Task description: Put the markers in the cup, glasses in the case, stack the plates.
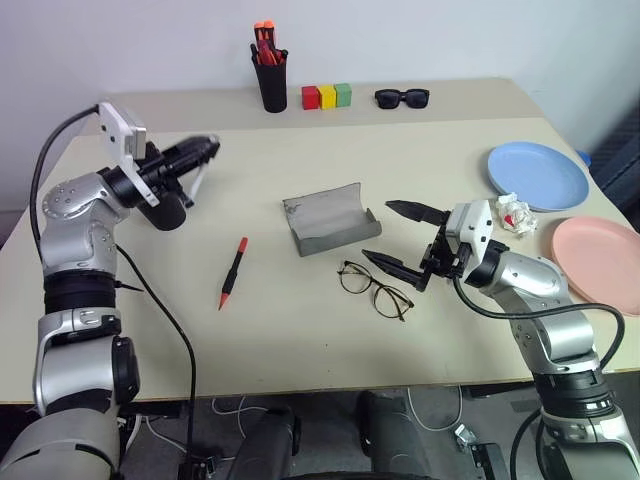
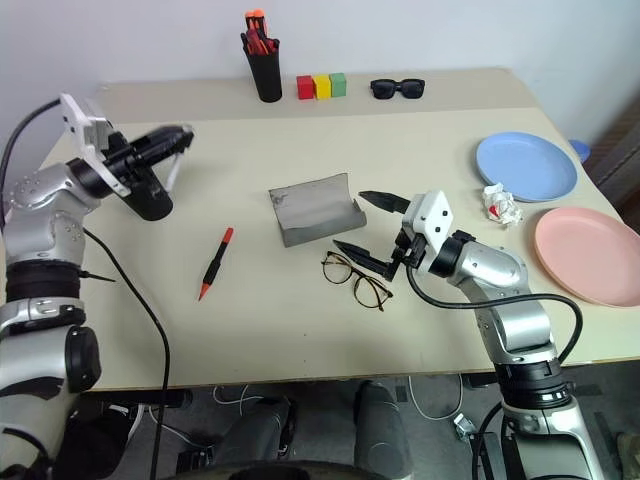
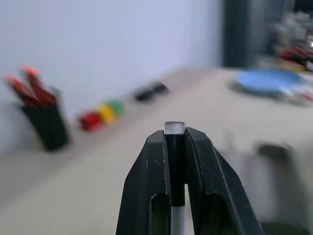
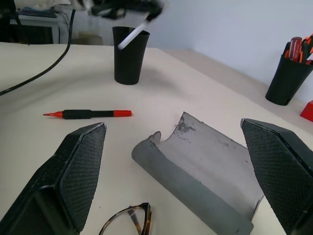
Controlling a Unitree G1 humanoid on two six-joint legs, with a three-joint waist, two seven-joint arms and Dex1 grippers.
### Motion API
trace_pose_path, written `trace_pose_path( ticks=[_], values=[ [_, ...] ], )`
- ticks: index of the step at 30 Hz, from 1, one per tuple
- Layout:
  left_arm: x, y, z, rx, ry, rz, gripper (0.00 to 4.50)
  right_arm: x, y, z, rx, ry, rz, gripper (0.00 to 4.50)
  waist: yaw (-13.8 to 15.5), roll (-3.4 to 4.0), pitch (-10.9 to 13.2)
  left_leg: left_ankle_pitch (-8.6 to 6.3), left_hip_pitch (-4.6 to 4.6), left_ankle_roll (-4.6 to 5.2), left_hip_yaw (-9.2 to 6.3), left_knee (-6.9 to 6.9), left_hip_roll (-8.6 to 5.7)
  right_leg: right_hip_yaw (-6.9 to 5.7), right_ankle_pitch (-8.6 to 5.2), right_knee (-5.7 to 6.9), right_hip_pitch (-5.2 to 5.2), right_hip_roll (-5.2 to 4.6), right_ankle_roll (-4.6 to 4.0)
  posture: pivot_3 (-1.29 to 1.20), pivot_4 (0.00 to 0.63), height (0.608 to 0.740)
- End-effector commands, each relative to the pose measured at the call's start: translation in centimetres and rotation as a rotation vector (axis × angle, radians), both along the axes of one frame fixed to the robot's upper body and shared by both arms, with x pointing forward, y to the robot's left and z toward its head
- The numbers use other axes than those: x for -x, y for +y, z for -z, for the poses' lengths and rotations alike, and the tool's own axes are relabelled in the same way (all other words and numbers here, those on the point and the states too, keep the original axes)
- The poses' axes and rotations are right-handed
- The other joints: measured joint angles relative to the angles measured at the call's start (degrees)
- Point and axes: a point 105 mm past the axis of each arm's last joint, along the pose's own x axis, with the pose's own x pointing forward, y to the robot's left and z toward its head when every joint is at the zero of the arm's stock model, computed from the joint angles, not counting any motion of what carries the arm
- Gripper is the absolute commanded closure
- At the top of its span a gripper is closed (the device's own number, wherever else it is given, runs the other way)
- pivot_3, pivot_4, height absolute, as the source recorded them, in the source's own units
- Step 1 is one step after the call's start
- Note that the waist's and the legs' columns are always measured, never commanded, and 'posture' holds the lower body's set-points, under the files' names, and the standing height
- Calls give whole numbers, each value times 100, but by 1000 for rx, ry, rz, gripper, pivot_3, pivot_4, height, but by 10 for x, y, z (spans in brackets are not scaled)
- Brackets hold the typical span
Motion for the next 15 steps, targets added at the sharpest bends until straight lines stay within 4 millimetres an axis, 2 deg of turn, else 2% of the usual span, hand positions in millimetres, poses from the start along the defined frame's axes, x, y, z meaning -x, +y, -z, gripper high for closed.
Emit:
trace_pose_path(
  ticks=[1, 5, 7, 11, 15],
  values=[
    [1, 26, -47, 110, -201, -162, 4424, 0, 3, -13, -18, -62, -19, 0, -3, -1, 0, 0, 0, 0, 0, 0, 0, 0, 1, -2, 0, 0, 0, 0, 150, 740],
    [3, 45, -65, 204, -288, -263, 4424, 0, 4, -13, -20, -65, -23, 0, -4, -1, -1, 0, 1, 0, 3, -2, -1, 1, 2, -4, 0, 0, 1, 0, 150, 740],
    [2, 56, -68, 240, -312, -318, 4424, 0, 5, -13, -20, -65, -26, 0, -5, -1, -1, 0, 1, 0, 4, -2, -2, 2, 3, -5, 0, 0, 3, 0, 150, 740],
    [6, 72, -67, 223, -353, -405, 4424, 1, 5, -14, -19, -70, -26, 0, -6, -1, 0, 0, 0, 0, 4, -2, -3, 2, 3, -4, 0, 0, 3, 0, 150, 740],
    [7, 94, -50, 260, -332, -483, 4424, 1, 4, -15, -19, -71, -24, 0, -16, 0, -1, 0, 2, 0, 4, -2, -3, 2, 4, -4, 0, 0, 4, 0, 150, 740]
  ],
)
